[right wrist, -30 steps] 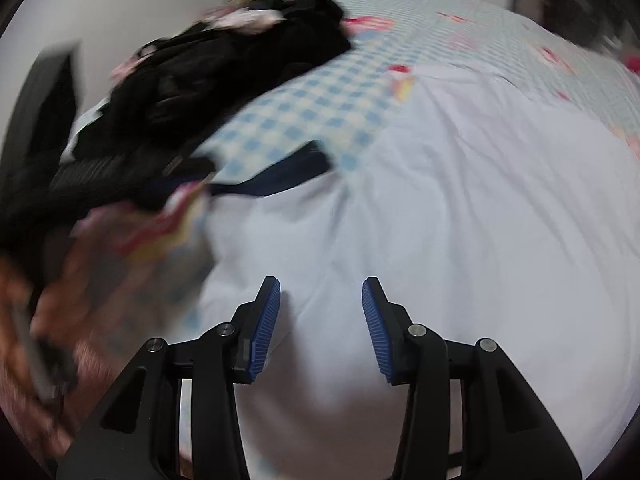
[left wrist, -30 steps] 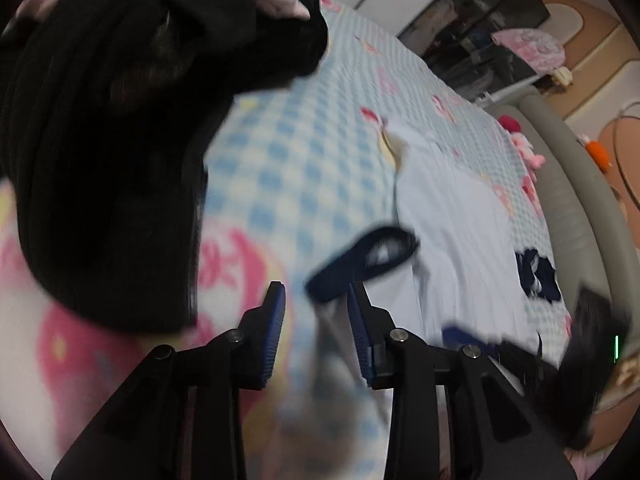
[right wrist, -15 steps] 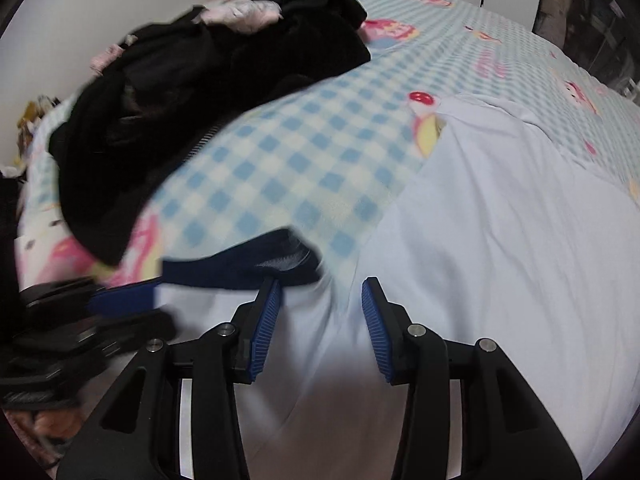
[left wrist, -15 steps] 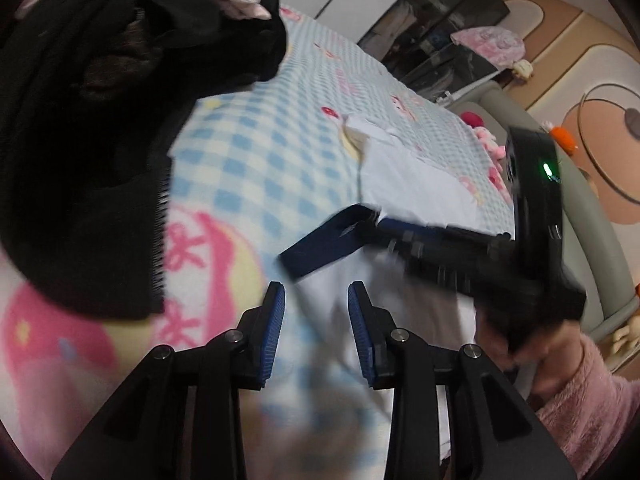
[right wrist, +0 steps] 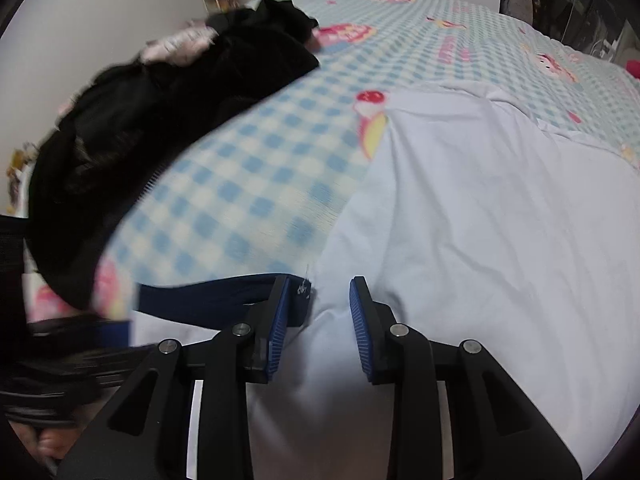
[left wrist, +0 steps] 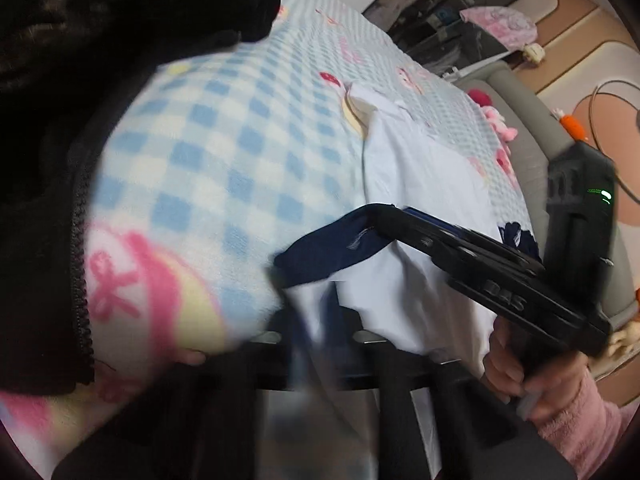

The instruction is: Fold clothes

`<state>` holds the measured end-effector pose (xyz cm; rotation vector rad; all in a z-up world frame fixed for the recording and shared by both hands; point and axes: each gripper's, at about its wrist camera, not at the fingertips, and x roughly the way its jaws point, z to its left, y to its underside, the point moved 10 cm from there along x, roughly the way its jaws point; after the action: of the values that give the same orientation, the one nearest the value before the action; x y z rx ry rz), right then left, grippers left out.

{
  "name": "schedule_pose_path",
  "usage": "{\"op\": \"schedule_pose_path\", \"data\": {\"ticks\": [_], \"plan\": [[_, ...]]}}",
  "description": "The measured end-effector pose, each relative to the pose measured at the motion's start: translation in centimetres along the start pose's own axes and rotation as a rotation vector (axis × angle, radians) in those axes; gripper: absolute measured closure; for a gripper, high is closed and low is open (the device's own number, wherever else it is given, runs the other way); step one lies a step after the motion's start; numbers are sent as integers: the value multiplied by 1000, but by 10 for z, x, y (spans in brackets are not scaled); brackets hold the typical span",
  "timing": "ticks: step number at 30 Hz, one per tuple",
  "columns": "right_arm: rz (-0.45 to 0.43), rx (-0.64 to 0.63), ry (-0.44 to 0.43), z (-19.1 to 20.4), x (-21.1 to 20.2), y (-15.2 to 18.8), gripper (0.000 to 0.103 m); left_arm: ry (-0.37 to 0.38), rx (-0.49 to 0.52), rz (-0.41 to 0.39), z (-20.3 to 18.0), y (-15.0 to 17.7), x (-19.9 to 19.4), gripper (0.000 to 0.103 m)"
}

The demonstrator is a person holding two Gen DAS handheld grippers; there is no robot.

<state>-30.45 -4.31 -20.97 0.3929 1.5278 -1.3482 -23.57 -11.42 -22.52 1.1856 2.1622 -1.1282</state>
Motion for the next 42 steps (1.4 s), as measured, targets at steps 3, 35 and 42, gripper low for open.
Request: {"op": "schedule_pose_path", "data": {"ticks": [3, 35, 42], "plan": [[-37, 4, -10, 5, -19, 0, 71, -54, 4, -77, -2, -2, -26, 98], [-71, 157, 152, -67, -140, 163, 67, -198, 337, -19, -84, 74, -49, 65], [-40, 261, 273, -128, -160, 191, 67, -126, 466, 147, -157, 130, 35, 65]]}}
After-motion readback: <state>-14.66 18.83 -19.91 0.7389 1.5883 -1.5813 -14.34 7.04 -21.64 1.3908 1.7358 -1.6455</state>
